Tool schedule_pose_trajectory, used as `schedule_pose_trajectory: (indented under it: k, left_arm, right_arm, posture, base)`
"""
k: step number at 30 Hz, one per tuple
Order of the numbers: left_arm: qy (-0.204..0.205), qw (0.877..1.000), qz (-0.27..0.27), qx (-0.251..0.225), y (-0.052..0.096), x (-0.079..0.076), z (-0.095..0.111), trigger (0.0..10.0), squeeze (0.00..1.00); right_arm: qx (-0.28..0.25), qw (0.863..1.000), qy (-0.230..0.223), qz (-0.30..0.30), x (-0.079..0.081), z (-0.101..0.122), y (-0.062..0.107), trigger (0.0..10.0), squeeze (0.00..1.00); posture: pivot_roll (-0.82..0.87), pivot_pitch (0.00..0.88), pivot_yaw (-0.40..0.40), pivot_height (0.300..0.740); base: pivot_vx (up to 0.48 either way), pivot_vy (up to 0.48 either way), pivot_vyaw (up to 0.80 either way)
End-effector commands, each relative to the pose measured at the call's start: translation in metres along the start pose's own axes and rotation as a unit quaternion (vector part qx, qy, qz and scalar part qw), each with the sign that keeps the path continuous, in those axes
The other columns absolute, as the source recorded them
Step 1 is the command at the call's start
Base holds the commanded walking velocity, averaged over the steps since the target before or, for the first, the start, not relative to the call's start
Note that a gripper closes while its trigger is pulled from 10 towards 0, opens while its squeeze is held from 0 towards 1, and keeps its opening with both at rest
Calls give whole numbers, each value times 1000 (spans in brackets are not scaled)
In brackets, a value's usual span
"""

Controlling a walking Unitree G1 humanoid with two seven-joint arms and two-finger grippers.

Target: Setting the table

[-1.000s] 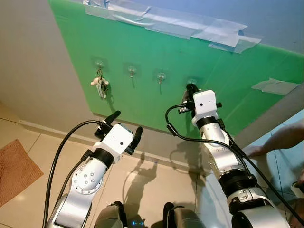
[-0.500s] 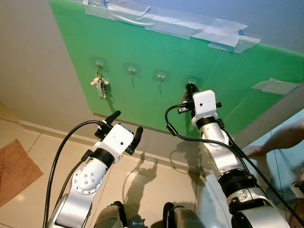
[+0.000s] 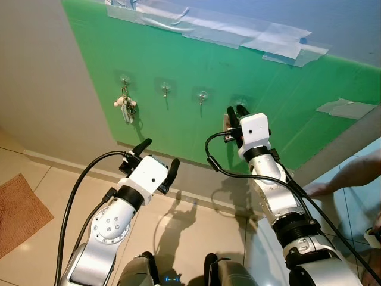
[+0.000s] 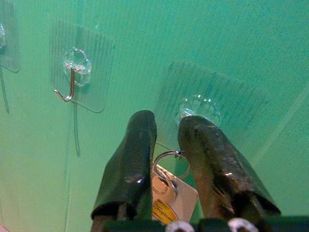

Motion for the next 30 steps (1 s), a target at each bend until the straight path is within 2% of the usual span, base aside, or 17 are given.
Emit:
schedule_pose_trajectory:
  k: [1, 2, 3, 10, 15, 18, 21, 23, 30]
  left_arm:
    - [1, 1000, -3, -3, 1, -3, 2, 10000, 0]
    - [1, 1000, -3, -3, 1, -3, 2, 10000, 0]
    - [1, 1000, -3, -3, 1, -3, 2, 10000, 0]
    - [1, 1000, -2, -3, 0, -3, 2, 10000, 0]
    - [3, 1000, 1, 0, -1, -2, 1, 10000, 0]
    - [15, 1000, 12, 10, -3, 1, -3, 10000, 0]
    - [21, 999, 27, 20, -6, 4, -5, 10000, 0]
    - [28, 999, 34, 28, -10, 5, -7, 10000, 0]
    - [36, 998, 36, 31, -18, 5, -7, 10000, 0]
  right_arm:
    - [1, 1000, 7, -7, -3, 1, -2, 10000, 639]
    - [1, 1000, 7, -7, -3, 1, -2, 10000, 639]
    - [2, 1000, 11, -11, -4, 1, -2, 10000, 0]
    - [2, 1000, 16, -17, -7, 1, -2, 10000, 0]
    - [-21, 999, 29, -32, -14, 11, -3, 10000, 0]
    - [-47, 997, 40, -56, -24, 23, -1, 10000, 0]
    - [-63, 994, 52, -71, -34, 31, 5, 10000, 0]
    - [-58, 992, 62, -90, -44, 29, 16, 10000, 0]
    - [-43, 991, 72, -108, -54, 23, 30, 10000, 0]
  posture:
    - [38, 194, -72, 740]
    - [38, 194, -72, 740]
    - [38, 194, -71, 740]
    - [37, 195, -70, 740]
    - [33, 184, -67, 740]
    - [30, 170, -66, 740]
    - [19, 154, -63, 740]
    - [5, 142, -60, 740]
    - [-21, 130, -51, 740]
  base:
    - [0, 0, 0]
    - [0, 0, 0]
    - [0, 0, 0]
    - [0, 0, 0]
    - [0, 0, 0]
    - [0, 0, 0]
    - [0, 0, 0]
    - [0, 0, 0]
    - [0, 0, 0]
Point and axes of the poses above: a point about 5 cm out from each wrist's last joint towards the gripper, its own y axis pointing back from the gripper into the wrist, its own z axis along the axis of the wrist's last joint, x = y × z, the point moved 2 cm from there along -y, pointing out of the wrist towards the gripper, and after that the axes turned 11 degrees about -y, right-handed, at the moved point
